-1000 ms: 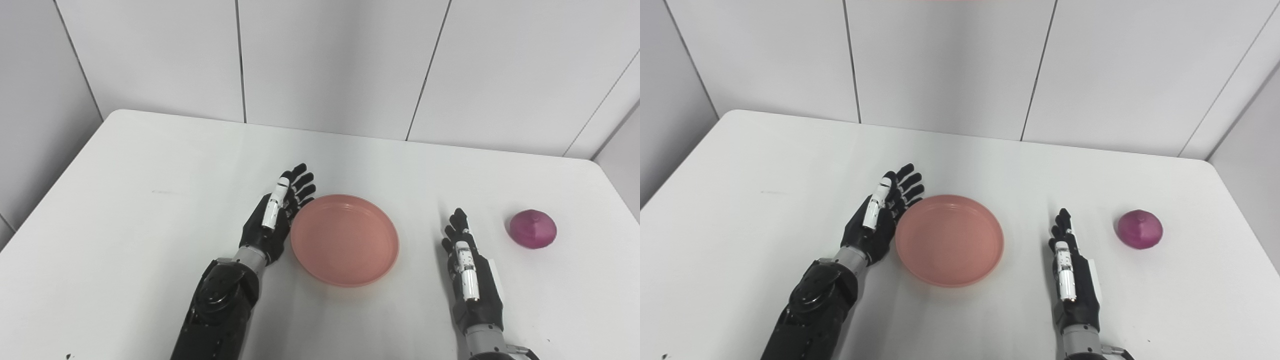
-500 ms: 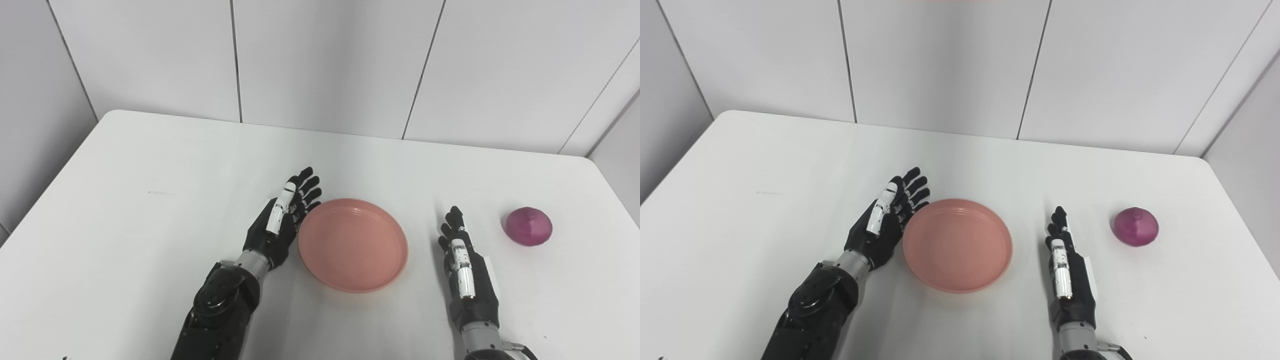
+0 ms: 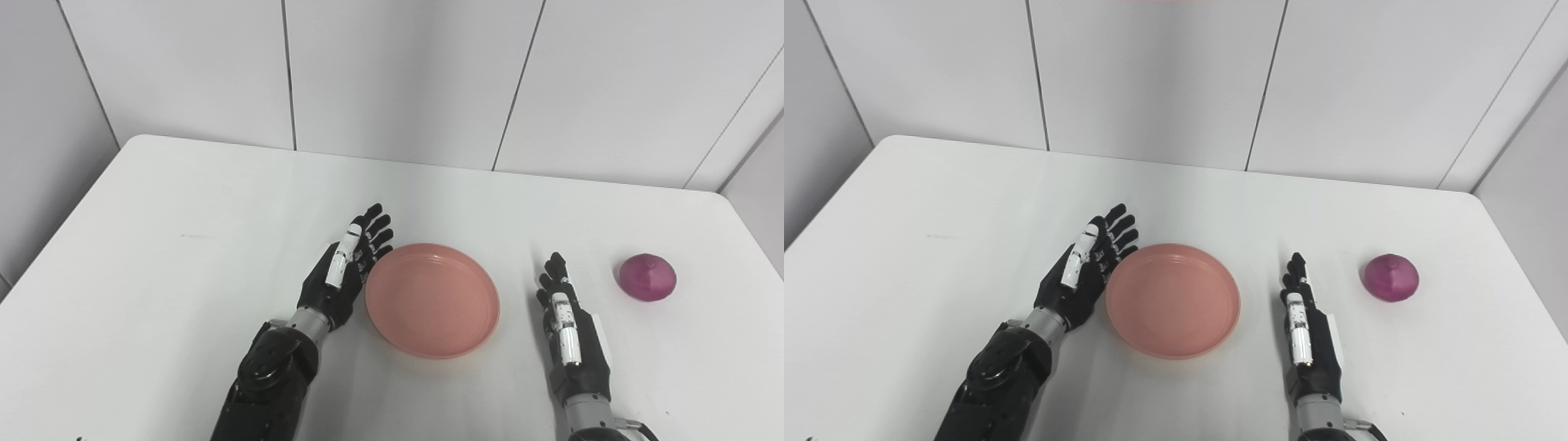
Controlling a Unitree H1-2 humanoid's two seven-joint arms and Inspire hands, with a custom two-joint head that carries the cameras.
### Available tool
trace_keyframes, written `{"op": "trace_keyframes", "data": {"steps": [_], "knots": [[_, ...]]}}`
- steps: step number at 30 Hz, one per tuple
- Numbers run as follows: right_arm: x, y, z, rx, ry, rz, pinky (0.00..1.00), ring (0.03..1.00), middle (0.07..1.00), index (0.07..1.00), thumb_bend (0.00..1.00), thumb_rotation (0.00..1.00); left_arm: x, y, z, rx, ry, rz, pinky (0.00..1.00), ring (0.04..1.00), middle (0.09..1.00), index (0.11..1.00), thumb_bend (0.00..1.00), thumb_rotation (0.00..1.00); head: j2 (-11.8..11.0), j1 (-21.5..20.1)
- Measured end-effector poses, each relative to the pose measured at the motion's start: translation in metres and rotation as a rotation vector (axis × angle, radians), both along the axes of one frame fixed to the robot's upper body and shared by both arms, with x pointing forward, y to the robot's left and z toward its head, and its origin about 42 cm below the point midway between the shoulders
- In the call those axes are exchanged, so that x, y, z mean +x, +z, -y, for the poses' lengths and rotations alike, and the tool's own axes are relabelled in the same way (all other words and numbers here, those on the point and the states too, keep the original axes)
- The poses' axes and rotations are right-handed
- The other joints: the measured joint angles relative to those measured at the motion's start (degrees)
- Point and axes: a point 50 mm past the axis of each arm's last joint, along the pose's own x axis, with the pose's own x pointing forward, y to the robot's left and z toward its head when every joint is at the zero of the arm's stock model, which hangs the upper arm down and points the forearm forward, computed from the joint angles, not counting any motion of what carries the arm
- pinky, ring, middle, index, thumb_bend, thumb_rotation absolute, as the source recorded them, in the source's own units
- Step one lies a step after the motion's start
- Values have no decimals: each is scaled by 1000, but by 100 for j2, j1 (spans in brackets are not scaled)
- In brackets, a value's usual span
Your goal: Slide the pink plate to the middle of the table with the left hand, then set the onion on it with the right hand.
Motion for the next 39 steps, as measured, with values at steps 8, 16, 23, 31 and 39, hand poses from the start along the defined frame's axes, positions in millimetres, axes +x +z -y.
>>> {"op": "trace_keyframes", "data": {"steps": [8,16,23,31,39], "knots": [[0,0,0,-3,-1,1,1000,1000,1000,1000,237,1000,0,-1,-8,11,52,3,954,958,960,938,414,1000,26,-96],[0,5,1,-12,-11,11,1000,1000,1000,1000,223,1000,0,-2,-10,8,58,2,959,959,960,936,408,1000,44,-237],[1,24,11,-112,-23,50,983,963,973,972,216,1000,0,-2,-12,-3,61,1,970,962,961,932,399,1000,18,-474],[10,70,25,-231,-82,132,947,948,963,965,233,1000,0,-2,-15,-16,55,2,965,960,964,941,390,1000,35,-606],[17,89,59,-366,-127,177,904,944,953,952,293,1000,0,-4,-19,-33,50,4,965,959,963,941,395,1000,26,-659]]}}
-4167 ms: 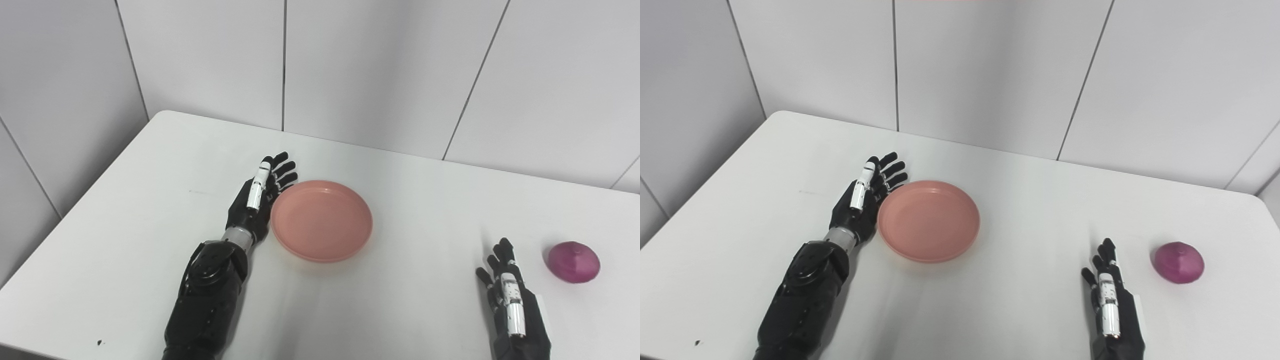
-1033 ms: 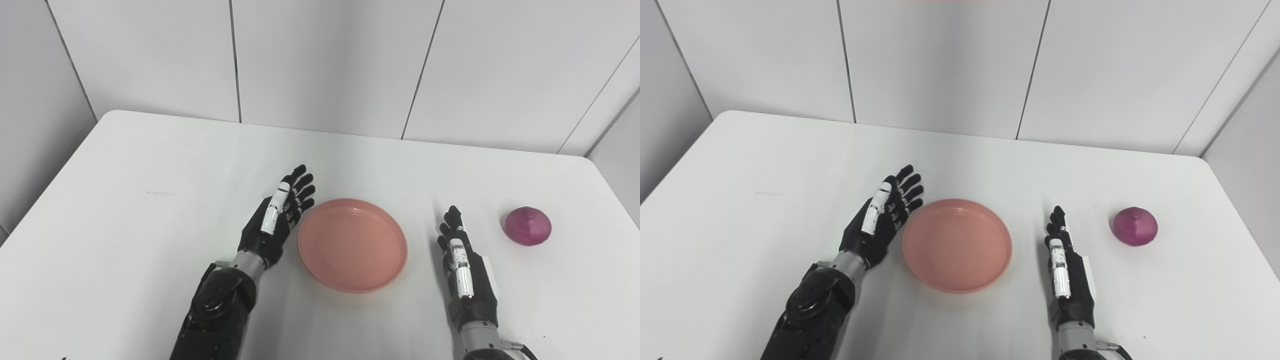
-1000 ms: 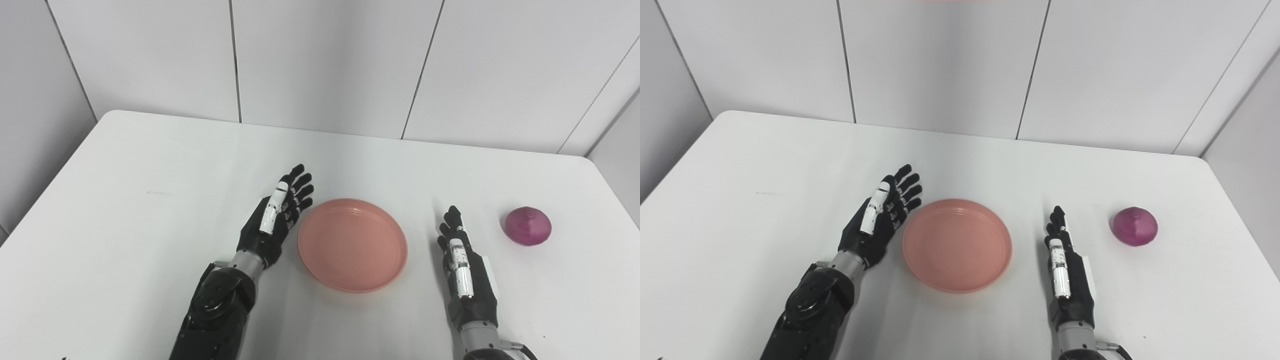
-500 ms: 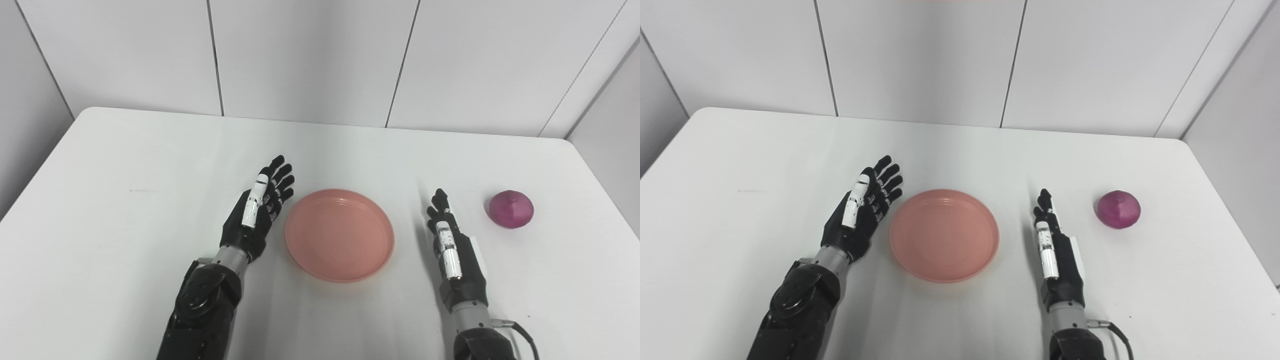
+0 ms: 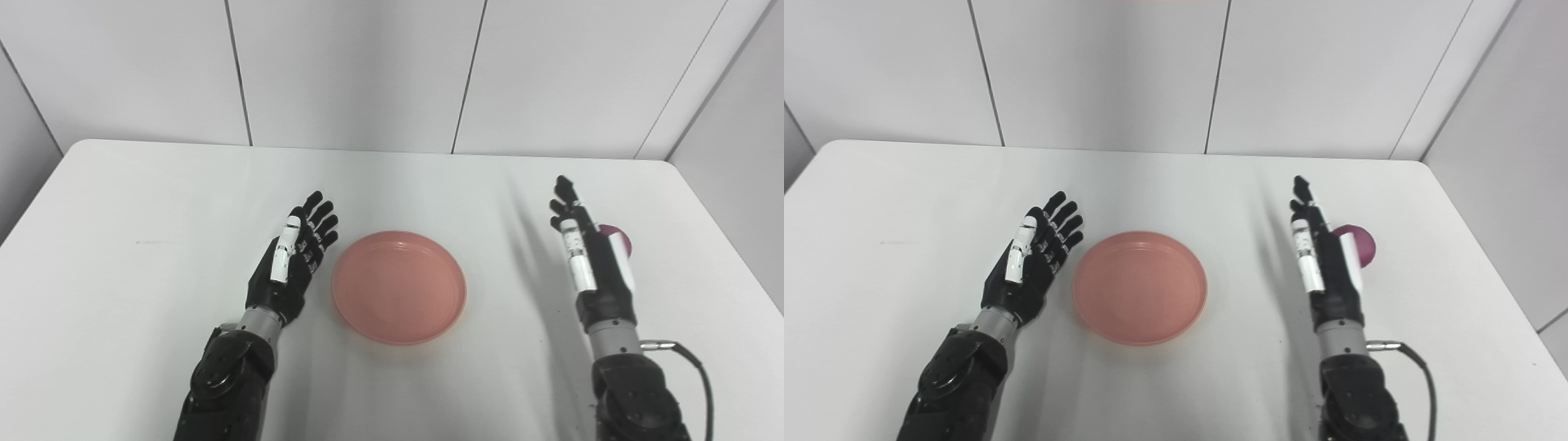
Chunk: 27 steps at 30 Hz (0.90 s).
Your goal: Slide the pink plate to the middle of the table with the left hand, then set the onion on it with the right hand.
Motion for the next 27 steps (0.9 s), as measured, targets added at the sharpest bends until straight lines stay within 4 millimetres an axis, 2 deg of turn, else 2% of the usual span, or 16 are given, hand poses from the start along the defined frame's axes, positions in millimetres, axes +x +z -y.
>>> {"op": "trace_keyframes", "data": {"steps": [2,7,8,9,10,12,13,14,16,19,23,27], "knots": [[2,5,4,-24,-7,11,902,943,949,945,316,991,0,0,0,2,-5,3,963,958,962,942,399,1000,0,-70],[8,18,11,-168,-41,37,862,909,925,930,355,891,0,-1,-4,12,-15,7,956,955,960,939,406,1000,9,-132],[10,21,14,-208,-43,42,866,908,924,926,380,818,0,-1,-4,8,-18,8,954,954,959,940,409,1000,9,-132],[12,25,19,-250,-49,46,862,905,923,926,390,815,0,-1,-4,6,-21,8,957,957,961,943,407,1000,9,-141],[13,28,22,-284,-55,48,851,905,929,928,409,742,0,-1,-5,6,-25,9,958,954,959,942,411,1000,9,-149],[16,34,28,-340,-70,48,814,886,916,914,467,674,0,-2,-5,6,-24,12,957,949,954,938,415,1000,17,-149],[17,36,31,-364,-86,40,797,875,907,908,527,592,0,-2,-6,6,-23,13,958,949,953,936,416,1000,18,-158],[18,37,32,-383,-105,31,795,874,906,908,535,580,0,-3,-6,6,-23,13,959,949,953,936,416,1000,18,-158],[19,39,34,-410,-121,29,787,866,896,902,626,488,0,-3,-6,5,-22,13,959,950,955,937,415,1000,26,-167],[21,36,38,-455,-163,5,791,868,893,904,748,405,0,-2,-6,1,-24,13,952,949,957,939,411,1000,26,-167],[24,33,46,-504,-204,-29,790,873,894,906,820,319,0,-3,-6,-2,-23,11,958,954,960,940,411,1000,18,-193],[25,33,50,-521,-226,-36,780,871,898,912,861,293,0,-4,-6,-4,-20,15,960,956,962,942,410,1000,9,-246]]}}
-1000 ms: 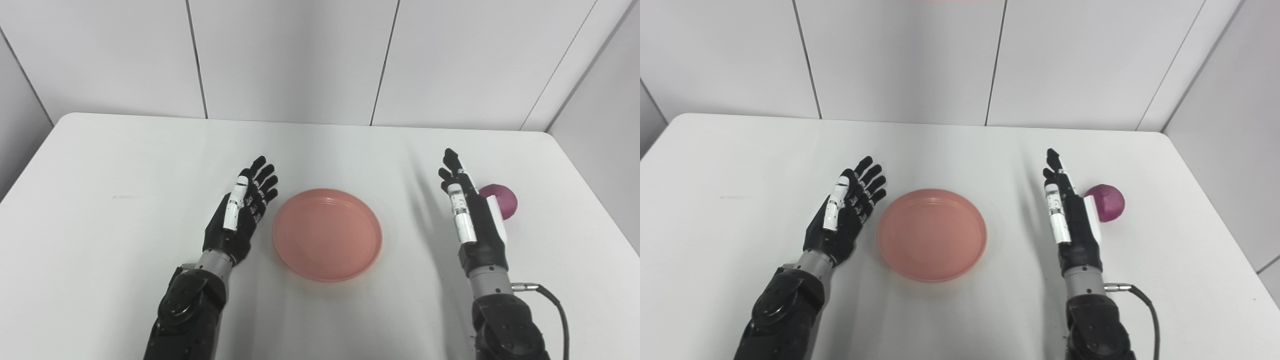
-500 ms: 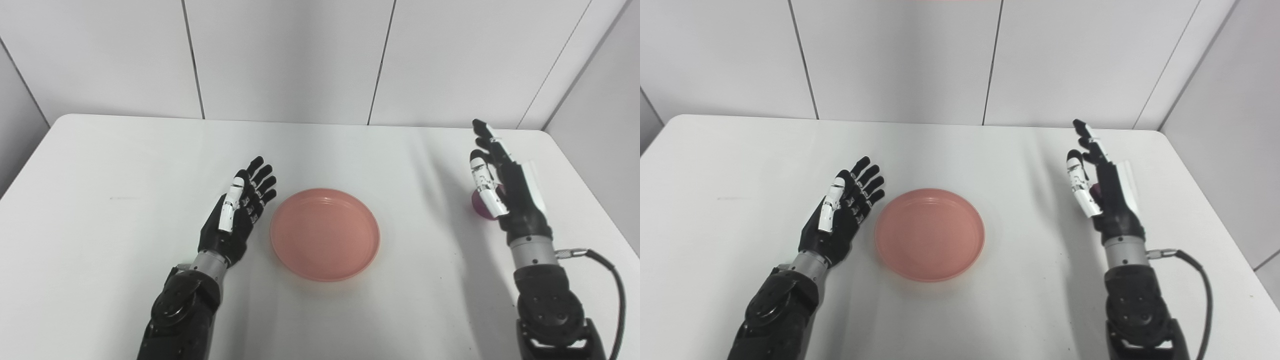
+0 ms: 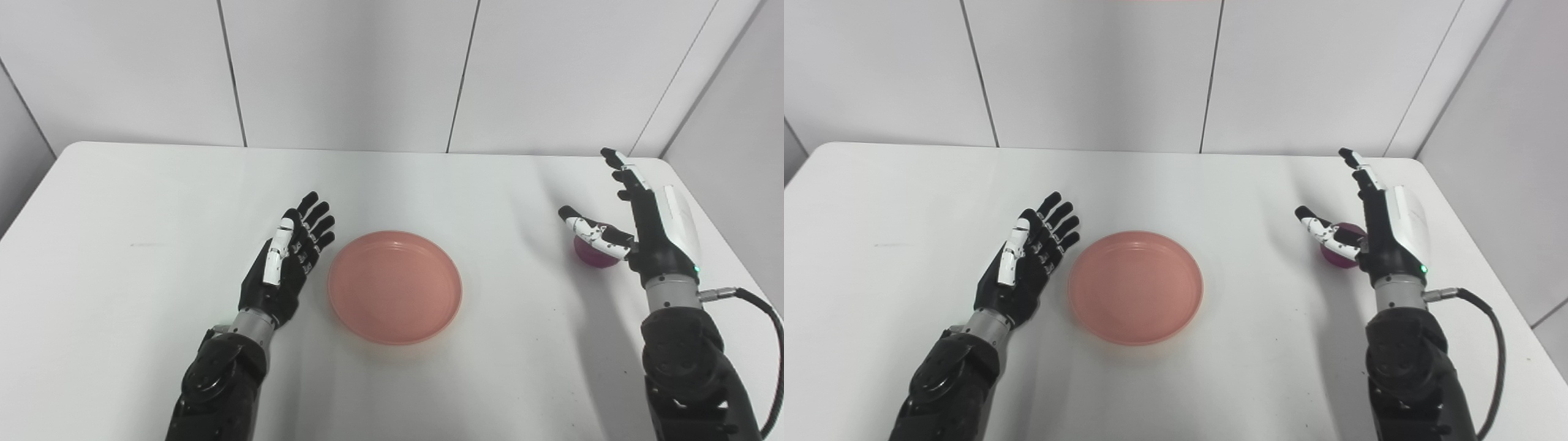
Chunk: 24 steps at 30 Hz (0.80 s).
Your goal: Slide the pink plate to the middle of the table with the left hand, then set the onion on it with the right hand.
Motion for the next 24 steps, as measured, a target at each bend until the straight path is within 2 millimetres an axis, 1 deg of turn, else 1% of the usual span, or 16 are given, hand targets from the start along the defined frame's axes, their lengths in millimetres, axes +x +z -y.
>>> {"op": "trace_keyframes", "data": {"steps": [5,8,9,12,15,21,22,24], "knots": [[3,3,4,-20,-27,2,768,870,907,917,938,266,0,-1,0,0,-1,0,960,956,964,946,409,1000,-18,-44],[7,1,10,-41,-41,-18,761,866,907,917,955,261,0,-2,-1,1,-6,3,958,956,963,946,409,1000,-26,-88],[7,1,11,-49,-44,-22,752,863,911,919,982,262,0,-2,-2,2,-10,5,958,954,962,946,411,1000,-26,-114],[11,-3,19,-83,-67,-44,752,862,908,920,997,263,1,-2,-2,2,-11,6,961,955,963,948,413,1000,-26,-132],[13,-7,26,-104,-86,-70,741,852,905,919,1000,295,1,-2,-2,1,-12,6,958,953,962,947,417,1000,-18,-149],[17,-19,31,-117,-103,-118,763,866,908,917,1000,336,1,-2,-3,1,-10,6,955,949,960,946,414,1000,-61,-219],[18,-22,33,-120,-108,-130,752,862,909,920,1000,389,1,-2,-3,1,-10,6,950,947,956,942,409,1000,-62,-220],[19,-27,35,-136,-115,-155,755,866,912,923,1000,408,1,-2,-3,2,-10,7,951,949,958,943,408,1000,-70,-272]]}}
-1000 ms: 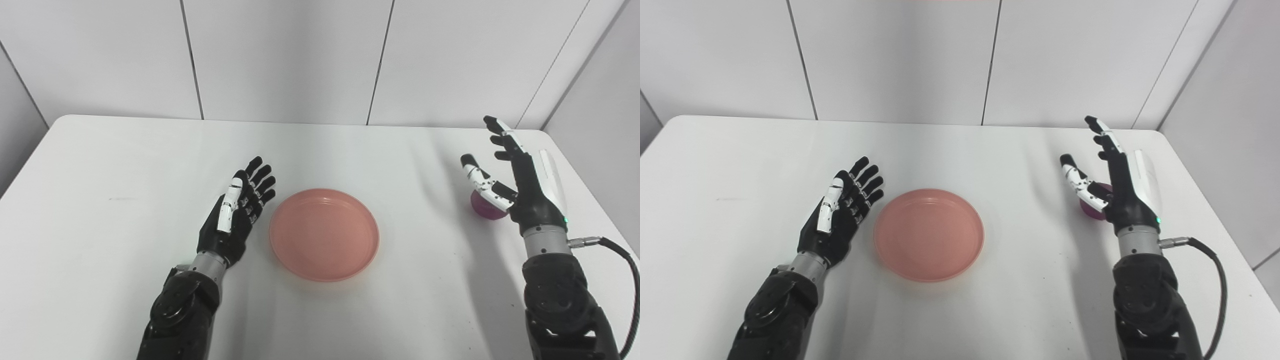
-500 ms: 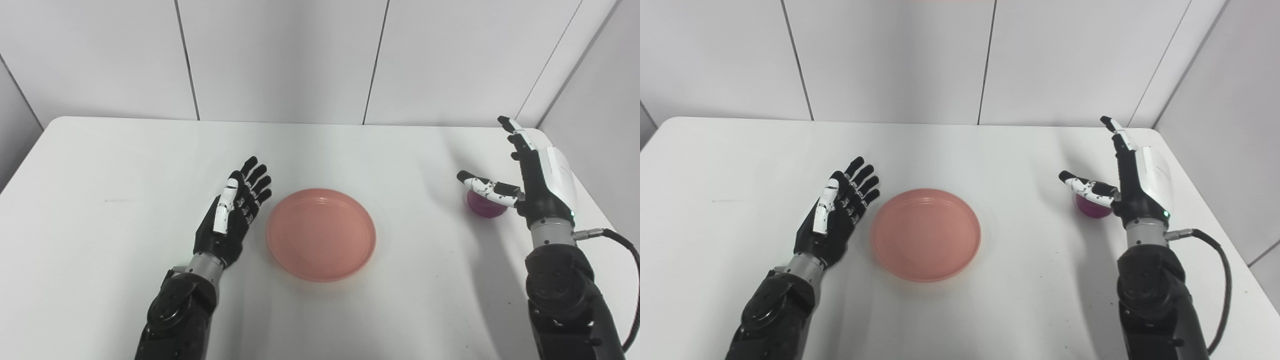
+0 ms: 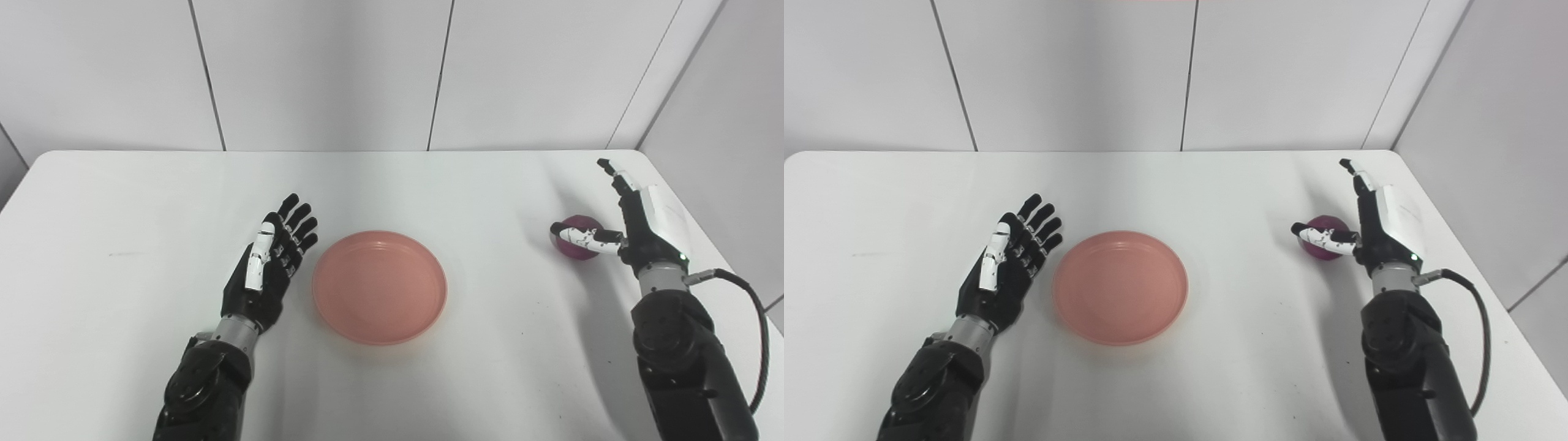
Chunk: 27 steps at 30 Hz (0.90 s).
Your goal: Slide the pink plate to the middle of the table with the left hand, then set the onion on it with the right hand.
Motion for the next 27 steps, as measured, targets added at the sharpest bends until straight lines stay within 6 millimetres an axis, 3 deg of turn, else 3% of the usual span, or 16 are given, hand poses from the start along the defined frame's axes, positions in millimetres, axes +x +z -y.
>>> {"op": "trace_keyframes", "data": {"steps": [27], "knots": [[17,-36,16,58,-50,-170,781,885,917,922,1000,372,1,0,-3,13,-1,1,954,949,957,943,414,1000,-9,-44]]}}
